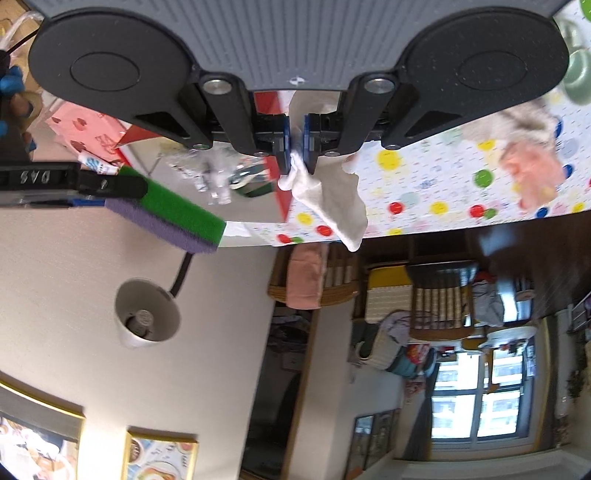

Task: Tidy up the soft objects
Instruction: 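Carry the white cloth and sponge with both grippers over the red box, then lower the white cloth and purple-green sponge into the red box and open both grippers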

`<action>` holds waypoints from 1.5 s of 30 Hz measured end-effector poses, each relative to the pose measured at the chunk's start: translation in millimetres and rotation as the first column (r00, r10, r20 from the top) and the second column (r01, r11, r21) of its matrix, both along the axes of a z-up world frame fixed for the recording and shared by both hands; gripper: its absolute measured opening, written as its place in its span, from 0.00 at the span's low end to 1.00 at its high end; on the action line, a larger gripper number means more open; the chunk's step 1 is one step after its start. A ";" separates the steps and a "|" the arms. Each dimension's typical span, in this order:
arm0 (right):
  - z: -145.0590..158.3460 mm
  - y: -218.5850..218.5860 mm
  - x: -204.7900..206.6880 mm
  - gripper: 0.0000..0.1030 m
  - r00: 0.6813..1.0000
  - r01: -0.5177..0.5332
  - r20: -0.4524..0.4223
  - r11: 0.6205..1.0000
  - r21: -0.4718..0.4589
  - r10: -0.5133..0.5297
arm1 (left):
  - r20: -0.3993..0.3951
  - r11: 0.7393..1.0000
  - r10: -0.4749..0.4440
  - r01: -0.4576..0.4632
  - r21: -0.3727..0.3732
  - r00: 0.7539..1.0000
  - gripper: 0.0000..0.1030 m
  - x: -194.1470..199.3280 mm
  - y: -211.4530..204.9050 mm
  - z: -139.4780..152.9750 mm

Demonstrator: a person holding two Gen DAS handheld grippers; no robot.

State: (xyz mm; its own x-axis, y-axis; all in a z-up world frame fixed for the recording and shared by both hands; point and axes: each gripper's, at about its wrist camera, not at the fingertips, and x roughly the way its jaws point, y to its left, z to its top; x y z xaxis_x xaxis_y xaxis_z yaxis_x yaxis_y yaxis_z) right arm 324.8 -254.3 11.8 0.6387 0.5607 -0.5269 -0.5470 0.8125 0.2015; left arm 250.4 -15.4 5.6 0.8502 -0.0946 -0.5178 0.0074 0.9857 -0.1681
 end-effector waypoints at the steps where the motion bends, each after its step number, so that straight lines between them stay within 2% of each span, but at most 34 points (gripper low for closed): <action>1: -3.0 -8.0 4.0 0.65 1.000 0.015 -0.005 1.000 -0.001 -0.015 | 0.001 1.000 -0.011 0.011 0.005 1.000 0.06 5.6 -7.7 1.8; 8: -16.5 -60.9 21.0 0.65 0.996 0.086 -0.009 0.996 -0.013 -0.086 | -0.021 0.995 -0.096 0.096 0.022 0.995 0.06 47.9 -59.4 5.7; 14: -30.2 -105.2 34.7 0.65 0.990 0.139 -0.014 0.990 -0.029 -0.140 | -0.070 0.989 -0.140 0.143 0.030 0.988 0.06 84.5 -100.1 -4.9; 21: -48.3 -132.7 46.0 0.65 0.981 0.186 -0.043 0.981 -0.058 -0.189 | -0.150 0.982 -0.175 0.183 0.046 0.973 0.06 129.8 -134.1 -21.0; 27: -68.3 -134.7 65.9 0.65 0.975 0.196 -0.086 0.977 -0.078 -0.203 | -0.176 0.978 -0.144 0.167 0.126 0.974 0.06 169.1 -149.4 -33.6; 34: -88.8 -121.2 91.6 0.65 0.973 0.199 -0.095 0.972 -0.122 -0.211 | -0.239 0.974 -0.098 0.142 0.175 0.966 0.06 221.2 -149.8 -52.9; 39: -99.4 -109.9 107.2 0.65 0.975 0.170 -0.120 0.975 -0.142 -0.188 | -0.304 0.975 -0.064 0.125 0.184 0.950 0.06 248.2 -146.4 -73.0; 45: -108.4 -98.1 113.4 0.65 0.982 0.134 -0.106 0.971 -0.198 -0.157 | -0.381 0.974 -0.056 0.135 0.181 0.923 0.06 262.8 -148.2 -97.6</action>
